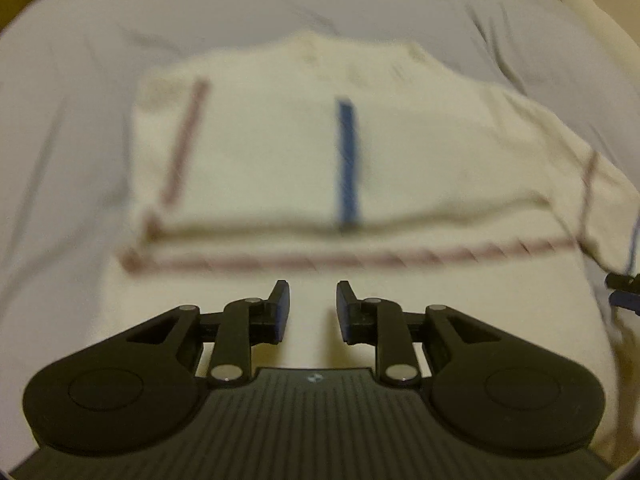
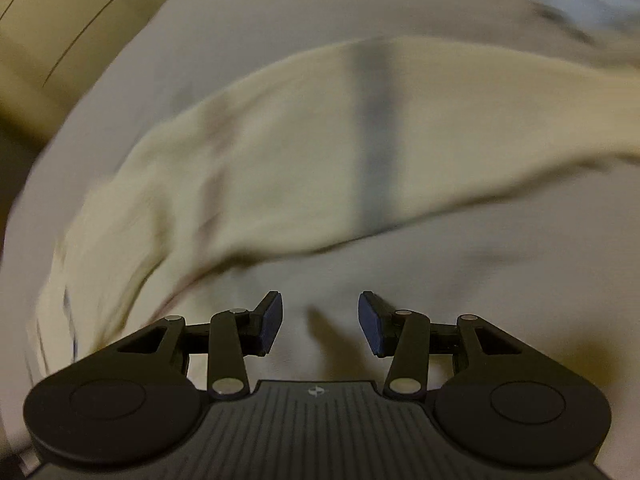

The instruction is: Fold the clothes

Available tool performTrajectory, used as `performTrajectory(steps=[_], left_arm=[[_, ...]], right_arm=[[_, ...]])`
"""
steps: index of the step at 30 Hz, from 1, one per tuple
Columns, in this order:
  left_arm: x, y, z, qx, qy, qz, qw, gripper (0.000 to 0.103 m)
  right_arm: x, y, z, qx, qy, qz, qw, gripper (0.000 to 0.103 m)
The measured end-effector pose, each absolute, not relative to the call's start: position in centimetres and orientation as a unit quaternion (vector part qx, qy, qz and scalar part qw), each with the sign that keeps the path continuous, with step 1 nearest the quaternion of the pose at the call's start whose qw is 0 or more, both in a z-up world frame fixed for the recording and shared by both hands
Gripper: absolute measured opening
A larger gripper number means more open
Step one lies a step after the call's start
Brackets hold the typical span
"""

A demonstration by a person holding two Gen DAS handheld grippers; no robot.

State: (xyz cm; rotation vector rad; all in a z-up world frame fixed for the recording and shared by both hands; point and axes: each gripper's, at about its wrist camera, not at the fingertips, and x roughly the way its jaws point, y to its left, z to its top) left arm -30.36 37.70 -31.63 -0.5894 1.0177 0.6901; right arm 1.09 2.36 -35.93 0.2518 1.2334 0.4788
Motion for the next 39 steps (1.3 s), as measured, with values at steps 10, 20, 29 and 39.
performTrajectory(steps=[10, 20, 29, 39], left_arm=[[-28.8, 35.8, -33.3, -0.289, 0.48, 0.327, 0.761, 0.023], [-28.7, 38.8, -32.0, -0.304, 0.454, 0.364, 0.754, 0.028], [-32.9, 40.5, -31.1, -0.338, 0.435, 0.371, 0.748, 0.028], [-37.6, 41.2, -31.3, -0.406, 0.419, 0.353, 0.732, 0.03]], right_arm=[[7.9, -15.4, -38.6, 0.404, 0.506, 0.06, 0.76, 0.046], [10.2, -12.6, -37.3, 0.358, 0.484, 0.045, 0.797, 0.01], [-3.2, 6.5, -25.3, 0.032, 0.355, 0.377, 0.855, 0.009], [-12.5, 12.4, -33.0, -0.152, 0.519, 0.419, 0.729, 0.049]])
